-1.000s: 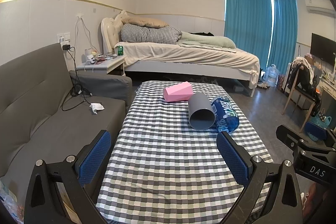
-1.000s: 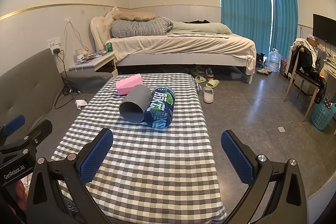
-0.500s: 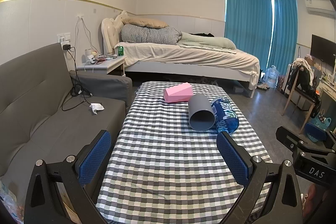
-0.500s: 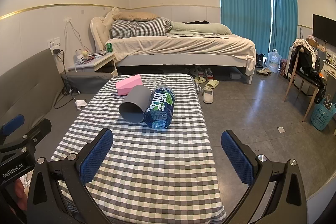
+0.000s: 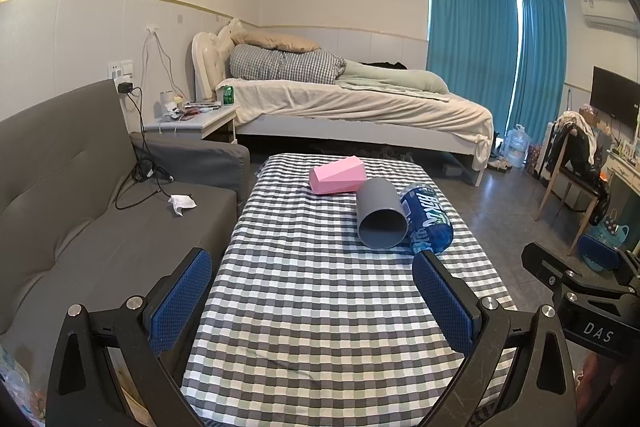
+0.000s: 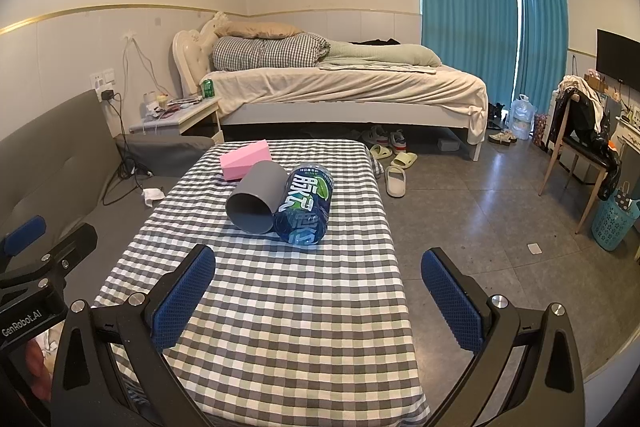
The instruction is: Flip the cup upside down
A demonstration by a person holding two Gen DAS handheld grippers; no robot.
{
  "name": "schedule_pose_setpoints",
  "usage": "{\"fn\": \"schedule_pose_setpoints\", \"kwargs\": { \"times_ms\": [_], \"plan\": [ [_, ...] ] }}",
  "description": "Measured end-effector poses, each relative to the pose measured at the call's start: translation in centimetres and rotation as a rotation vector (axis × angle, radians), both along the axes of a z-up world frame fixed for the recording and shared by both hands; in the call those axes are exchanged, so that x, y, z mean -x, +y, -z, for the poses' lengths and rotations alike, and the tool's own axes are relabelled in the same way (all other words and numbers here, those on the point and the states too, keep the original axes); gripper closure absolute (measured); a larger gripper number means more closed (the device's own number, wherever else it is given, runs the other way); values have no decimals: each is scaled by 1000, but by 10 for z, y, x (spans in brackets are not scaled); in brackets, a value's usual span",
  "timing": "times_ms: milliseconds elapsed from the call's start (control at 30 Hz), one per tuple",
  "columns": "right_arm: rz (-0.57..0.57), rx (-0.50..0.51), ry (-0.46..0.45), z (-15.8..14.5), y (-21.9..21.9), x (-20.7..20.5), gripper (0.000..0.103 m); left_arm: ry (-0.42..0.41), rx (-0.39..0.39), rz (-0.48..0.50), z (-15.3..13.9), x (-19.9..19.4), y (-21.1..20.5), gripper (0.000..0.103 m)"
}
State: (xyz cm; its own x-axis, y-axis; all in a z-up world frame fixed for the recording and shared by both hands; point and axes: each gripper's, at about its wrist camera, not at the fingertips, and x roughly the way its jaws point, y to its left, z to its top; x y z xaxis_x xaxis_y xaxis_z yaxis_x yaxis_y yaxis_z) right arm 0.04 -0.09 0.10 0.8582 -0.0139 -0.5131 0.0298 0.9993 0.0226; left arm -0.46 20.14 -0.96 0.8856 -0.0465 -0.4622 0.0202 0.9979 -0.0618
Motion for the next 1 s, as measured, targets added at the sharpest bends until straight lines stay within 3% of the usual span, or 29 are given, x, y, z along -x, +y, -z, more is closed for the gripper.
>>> {"fn": "schedule_pose_setpoints", "kwargs": {
  "times_ms": [567, 767, 1000],
  "plan": [
    [-31, 73, -12, 6, 1, -16, 0, 24, -9, 16, 9, -21, -20, 0],
    [-15, 64, 23, 10, -13, -45, 0, 106, -1, 17, 20, -60, -31, 0],
    [24, 22, 89, 18, -41, -107, 0, 157, -24, 25, 30, -125, -52, 0]
  ]
}}
